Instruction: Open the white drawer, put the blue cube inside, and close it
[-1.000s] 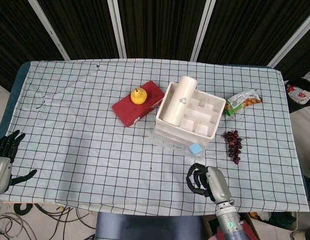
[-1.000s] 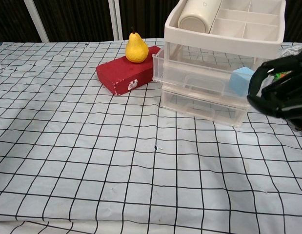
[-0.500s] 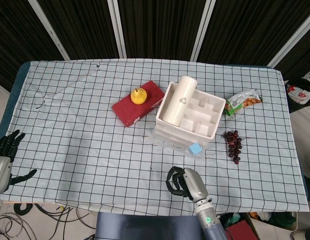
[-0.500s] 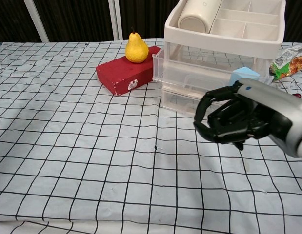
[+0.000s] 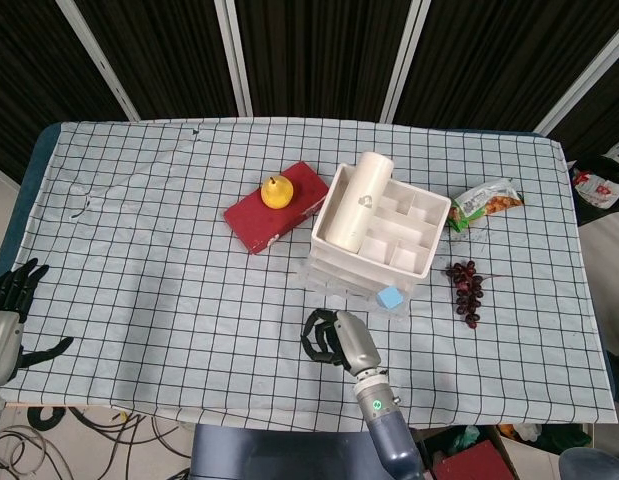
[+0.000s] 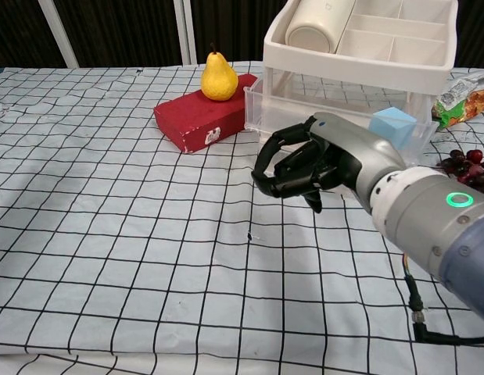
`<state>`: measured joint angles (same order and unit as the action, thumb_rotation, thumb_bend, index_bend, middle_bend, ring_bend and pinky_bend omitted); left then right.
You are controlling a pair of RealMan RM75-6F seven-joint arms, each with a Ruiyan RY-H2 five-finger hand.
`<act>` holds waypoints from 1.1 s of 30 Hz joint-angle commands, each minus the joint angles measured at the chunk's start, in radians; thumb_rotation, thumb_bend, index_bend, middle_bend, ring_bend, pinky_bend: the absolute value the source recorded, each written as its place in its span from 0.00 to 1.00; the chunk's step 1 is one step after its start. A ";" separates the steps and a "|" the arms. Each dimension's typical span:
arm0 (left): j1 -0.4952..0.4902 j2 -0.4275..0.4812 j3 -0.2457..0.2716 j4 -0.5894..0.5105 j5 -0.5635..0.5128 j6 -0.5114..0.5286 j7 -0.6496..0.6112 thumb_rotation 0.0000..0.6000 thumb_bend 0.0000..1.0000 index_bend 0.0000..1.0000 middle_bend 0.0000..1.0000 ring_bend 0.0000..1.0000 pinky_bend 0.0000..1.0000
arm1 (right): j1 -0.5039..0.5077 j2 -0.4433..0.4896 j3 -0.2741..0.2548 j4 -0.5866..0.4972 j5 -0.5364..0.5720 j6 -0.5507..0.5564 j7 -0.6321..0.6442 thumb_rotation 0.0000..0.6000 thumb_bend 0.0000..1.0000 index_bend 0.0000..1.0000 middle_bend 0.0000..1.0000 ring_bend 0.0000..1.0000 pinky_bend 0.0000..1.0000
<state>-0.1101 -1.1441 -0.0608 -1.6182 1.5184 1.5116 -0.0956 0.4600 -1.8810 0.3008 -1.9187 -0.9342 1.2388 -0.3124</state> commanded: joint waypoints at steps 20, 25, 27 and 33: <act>0.001 0.000 0.001 -0.008 -0.003 -0.003 0.004 1.00 0.05 0.00 0.00 0.00 0.00 | 0.060 0.035 0.178 0.127 0.183 0.016 0.032 1.00 0.55 0.78 0.82 0.85 0.78; 0.001 0.001 0.002 -0.010 -0.003 -0.004 0.002 1.00 0.05 0.00 0.00 0.00 0.00 | 0.061 0.054 0.183 0.120 0.198 0.024 0.039 1.00 0.55 0.78 0.82 0.85 0.78; 0.001 0.001 0.002 -0.010 -0.001 -0.003 0.001 1.00 0.05 0.00 0.00 0.00 0.00 | 0.057 0.061 0.181 0.113 0.206 0.026 0.046 1.00 0.55 0.78 0.82 0.85 0.78; 0.002 0.001 0.005 -0.010 0.001 -0.004 0.002 1.00 0.05 0.00 0.00 0.00 0.00 | 0.009 0.122 0.110 0.012 0.166 0.035 0.071 1.00 0.55 0.78 0.82 0.85 0.78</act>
<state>-0.1084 -1.1428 -0.0562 -1.6281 1.5195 1.5078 -0.0934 0.4927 -1.7878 0.4467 -1.8629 -0.7419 1.2696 -0.2527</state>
